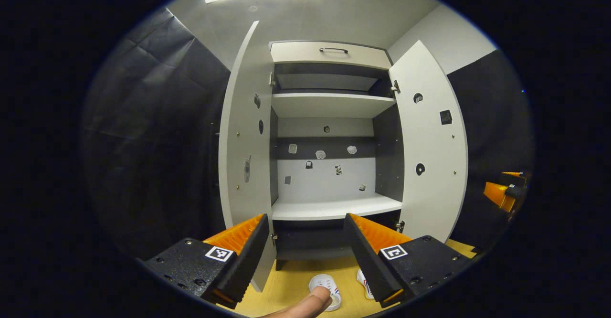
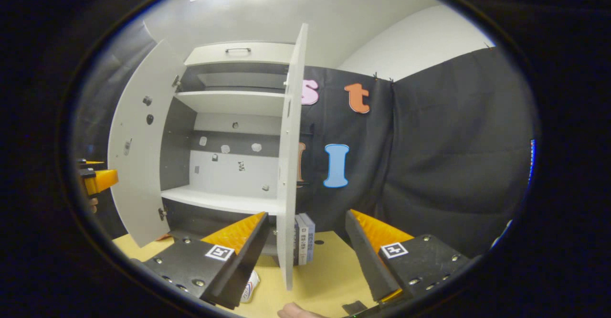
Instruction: Grab one shoe with the right hand and put it into the shoe cabinet, grab the other shoe with the left hand and put it into the shoe cabinet; then close the right door with the right hand and the left door with the left hand.
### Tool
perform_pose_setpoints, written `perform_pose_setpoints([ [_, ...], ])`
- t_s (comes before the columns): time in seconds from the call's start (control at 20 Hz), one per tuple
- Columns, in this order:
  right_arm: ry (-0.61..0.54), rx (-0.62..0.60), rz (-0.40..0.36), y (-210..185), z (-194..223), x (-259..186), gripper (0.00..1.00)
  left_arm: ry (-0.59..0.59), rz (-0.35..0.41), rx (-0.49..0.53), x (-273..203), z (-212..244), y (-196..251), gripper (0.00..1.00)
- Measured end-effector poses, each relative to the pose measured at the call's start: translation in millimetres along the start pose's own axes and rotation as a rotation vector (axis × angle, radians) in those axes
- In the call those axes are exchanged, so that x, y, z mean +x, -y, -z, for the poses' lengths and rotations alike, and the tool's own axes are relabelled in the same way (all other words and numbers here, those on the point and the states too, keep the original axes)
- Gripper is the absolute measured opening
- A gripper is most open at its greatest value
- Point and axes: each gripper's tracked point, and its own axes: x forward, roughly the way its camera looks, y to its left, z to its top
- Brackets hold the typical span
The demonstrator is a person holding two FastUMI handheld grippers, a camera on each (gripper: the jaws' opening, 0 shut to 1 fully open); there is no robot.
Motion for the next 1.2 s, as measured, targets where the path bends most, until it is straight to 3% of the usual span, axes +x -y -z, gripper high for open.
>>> perform_pose_setpoints([
  [0.35, -0.034, 0.018, -0.03, -55.4, 37.9, 3.4, 0.94, -0.014, 0.027, -0.058, -15.6, 27.6, -19.2, 0.97],
  [0.6, -0.166, 0.014, -0.053, -100.1, 121.6, 23.7, 0.94, -0.047, 0.023, -0.049, -34.4, 59.9, -36.4, 0.97],
  [0.95, -0.37, 0.003, -0.143, -163.4, 248.7, 37.8, 0.96, -0.019, 0.009, -0.043, -51.8, 61.8, -48.6, 0.97],
  [1.2, -0.575, -0.013, -0.222, -202.8, 347.1, 34.5, 0.96, -0.022, 0.081, -0.022, -52.4, 75.5, -29.9, 0.96],
])
